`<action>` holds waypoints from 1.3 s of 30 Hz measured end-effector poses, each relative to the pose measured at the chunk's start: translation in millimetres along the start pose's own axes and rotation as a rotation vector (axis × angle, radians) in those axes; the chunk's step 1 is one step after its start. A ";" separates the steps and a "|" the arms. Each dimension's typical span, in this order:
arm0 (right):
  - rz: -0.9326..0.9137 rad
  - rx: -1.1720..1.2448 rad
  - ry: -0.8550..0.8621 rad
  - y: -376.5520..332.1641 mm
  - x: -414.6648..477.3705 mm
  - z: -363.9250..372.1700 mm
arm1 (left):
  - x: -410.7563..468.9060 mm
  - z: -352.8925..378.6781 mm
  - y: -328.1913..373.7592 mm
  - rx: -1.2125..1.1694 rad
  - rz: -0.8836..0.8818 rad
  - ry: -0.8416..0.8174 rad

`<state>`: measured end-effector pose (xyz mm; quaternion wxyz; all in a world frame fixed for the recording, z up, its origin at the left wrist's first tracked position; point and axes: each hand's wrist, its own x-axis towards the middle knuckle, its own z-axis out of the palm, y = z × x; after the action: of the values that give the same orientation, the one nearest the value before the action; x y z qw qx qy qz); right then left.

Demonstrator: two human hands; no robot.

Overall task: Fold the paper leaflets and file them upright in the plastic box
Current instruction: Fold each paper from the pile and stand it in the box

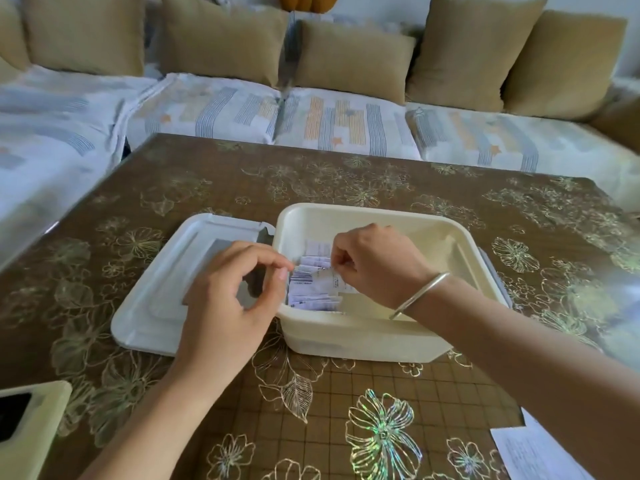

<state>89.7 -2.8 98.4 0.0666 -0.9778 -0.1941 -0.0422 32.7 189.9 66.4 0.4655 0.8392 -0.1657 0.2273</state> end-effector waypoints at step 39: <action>0.243 0.435 0.491 24.0 -148.0 -39.9 | -65.7 39.8 80.9 -0.073 0.189 -0.010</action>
<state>-39.6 -86.0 119.1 0.3228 -0.9174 -0.0590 -0.2253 -53.2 118.7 69.8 0.4712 0.8035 -0.2545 0.2599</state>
